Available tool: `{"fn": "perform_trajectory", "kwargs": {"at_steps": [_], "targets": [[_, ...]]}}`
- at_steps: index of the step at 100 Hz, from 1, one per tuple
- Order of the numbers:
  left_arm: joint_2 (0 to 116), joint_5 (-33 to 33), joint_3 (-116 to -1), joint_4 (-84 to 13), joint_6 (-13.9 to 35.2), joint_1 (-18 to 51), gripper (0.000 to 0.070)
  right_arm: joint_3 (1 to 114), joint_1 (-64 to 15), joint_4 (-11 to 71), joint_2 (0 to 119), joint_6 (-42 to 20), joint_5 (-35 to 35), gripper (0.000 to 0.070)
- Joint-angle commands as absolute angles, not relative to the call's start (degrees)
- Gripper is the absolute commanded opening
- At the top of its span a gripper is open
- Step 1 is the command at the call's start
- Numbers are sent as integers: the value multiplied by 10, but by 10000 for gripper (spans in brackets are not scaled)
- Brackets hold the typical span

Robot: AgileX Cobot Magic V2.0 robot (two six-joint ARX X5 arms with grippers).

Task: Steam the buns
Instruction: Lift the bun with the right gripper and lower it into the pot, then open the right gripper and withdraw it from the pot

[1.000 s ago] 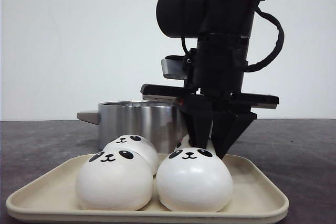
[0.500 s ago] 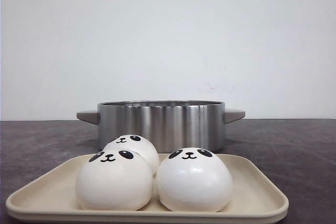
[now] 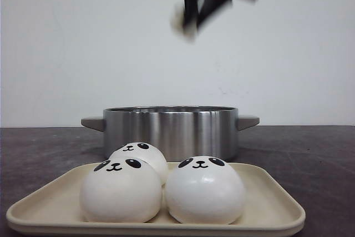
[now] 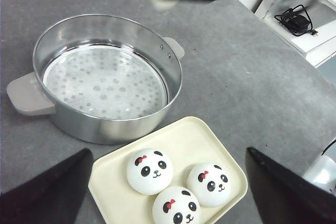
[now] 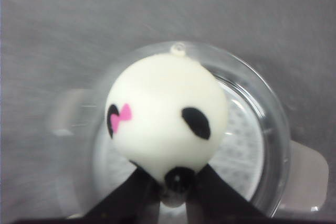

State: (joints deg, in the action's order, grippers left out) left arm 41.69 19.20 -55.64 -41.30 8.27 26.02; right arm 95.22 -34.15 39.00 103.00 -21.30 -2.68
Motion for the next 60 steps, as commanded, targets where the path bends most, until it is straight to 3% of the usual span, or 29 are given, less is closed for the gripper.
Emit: {"fn": "perform_trajectory", "kwargs": {"at_steps": [1,44,49,60], "targets": [[423,189,-567,-407,75,263,557,960,-338,375,1070,-205,-23,3],[429,189,-567,-411,76,263,557,960,-313,326,1196,-203,-2,8],[429,189,-567,-411,76,263,557,960,-313,325,1200,-204,2,70],[429,189,-567,-411,76,263,557,960,-313,326,1201,-204,1,335]]}}
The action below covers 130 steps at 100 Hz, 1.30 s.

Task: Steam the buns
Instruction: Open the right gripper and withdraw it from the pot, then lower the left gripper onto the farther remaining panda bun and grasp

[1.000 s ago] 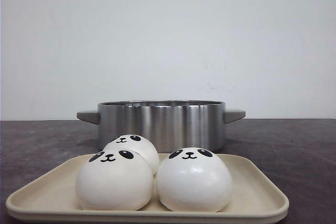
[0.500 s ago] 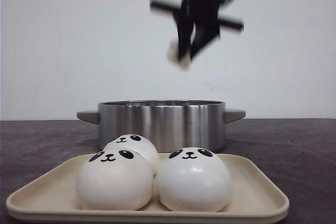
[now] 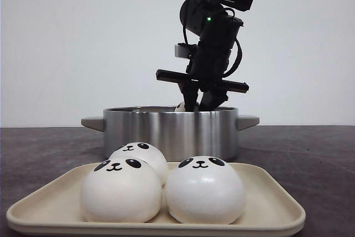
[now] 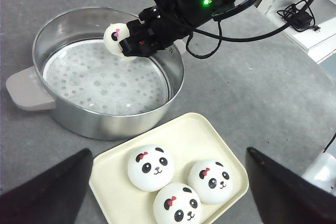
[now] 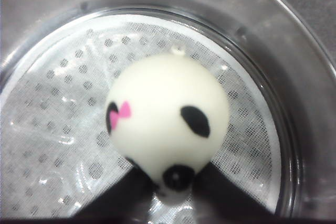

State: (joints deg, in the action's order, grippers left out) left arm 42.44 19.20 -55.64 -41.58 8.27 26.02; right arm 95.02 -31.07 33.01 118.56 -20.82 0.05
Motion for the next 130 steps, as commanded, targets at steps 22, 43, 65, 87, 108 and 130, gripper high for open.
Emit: {"fn": "perform_trajectory", "kwargs": {"at_steps": [22,43,65,87,108,130], "targets": [[431,174,-567,-411,75,263,557,960,-312,332,1201,-203,0,363],[431,174,-567,-412,76,263,558,973,-313,349,1188,-202,7,359],[440,174,-567,-415,92,263,562,995,-330,410,1078,-159,17,11],[519,181,-567,-450,141,281,700,995,-395,435,877,-130,-7,11],[642,180,-567,-443,172,347,700,995,-477,437,711,-131,-95,11],[776,142,-568,-367,202,408,700,995,-517,469,613,-146,-178,10]]}}
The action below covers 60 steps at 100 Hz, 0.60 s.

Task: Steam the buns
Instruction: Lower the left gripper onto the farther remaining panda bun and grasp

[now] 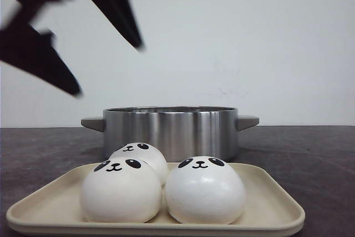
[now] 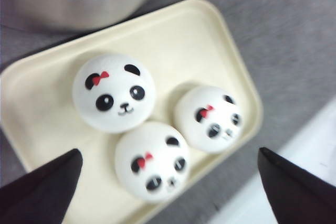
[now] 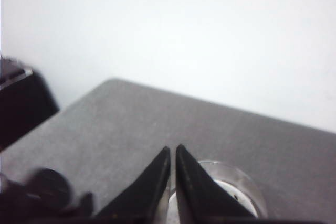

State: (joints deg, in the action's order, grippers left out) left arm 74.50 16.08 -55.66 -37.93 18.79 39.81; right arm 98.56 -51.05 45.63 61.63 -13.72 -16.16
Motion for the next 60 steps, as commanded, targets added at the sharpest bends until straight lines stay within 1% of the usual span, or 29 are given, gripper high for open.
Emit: {"fn": "perform_trajectory", "kwargs": {"at_steps": [1,15,24,44,55,60], "targets": [[781,139,-568,-365,202,410,700,995,-517,472,610,-147,-181,10],[848,98,-569,-348,202,420,700,995,-517,524,582,-163,-212,10],[879,77,-569,-326,203,420,700,995,-517,548,571,-171,-215,10],[921,73,-569,-259,218,420,700,995,-517,576,568,-176,-215,10],[938,72,-569,-246,225,420,699,995,-517,585,568,-180,-215,10],[945,72,-569,-250,227,420,604,995,-517,588,568,-180,-215,10]]}}
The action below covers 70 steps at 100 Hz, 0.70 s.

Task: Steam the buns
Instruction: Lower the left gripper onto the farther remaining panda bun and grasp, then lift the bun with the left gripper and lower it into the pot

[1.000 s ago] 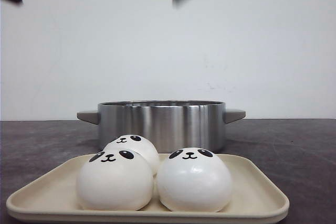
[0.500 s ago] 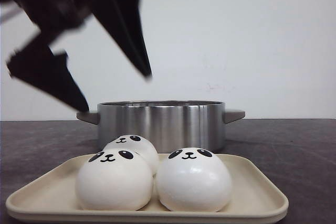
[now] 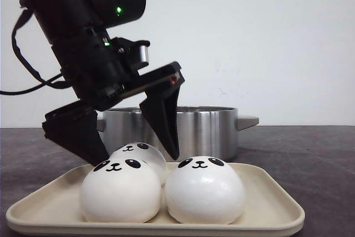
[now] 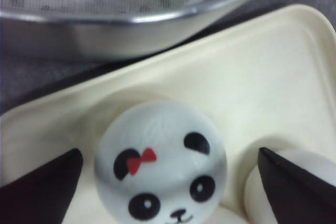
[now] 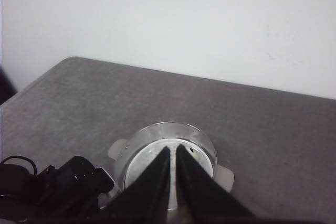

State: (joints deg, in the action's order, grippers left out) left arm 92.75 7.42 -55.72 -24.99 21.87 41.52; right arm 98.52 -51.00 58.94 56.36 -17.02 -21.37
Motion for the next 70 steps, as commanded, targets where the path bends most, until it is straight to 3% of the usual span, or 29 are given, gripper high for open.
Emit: {"fn": "perform_trajectory", "kwargs": {"at_steps": [1,24,47,70], "targets": [[946,72,-569,-252,226,420,581,995,-517,588,569,-180,-215,10],[950,71,-570,-274,226,420,0,994,-517,593,569,-180,-215,11],[936,80,-617,-321,222,422,0,994,-517,592,572,-180,-227,10],[844,92,-672,-365,187,450,0,994,-517,592,577,-180,-227,10]]}}
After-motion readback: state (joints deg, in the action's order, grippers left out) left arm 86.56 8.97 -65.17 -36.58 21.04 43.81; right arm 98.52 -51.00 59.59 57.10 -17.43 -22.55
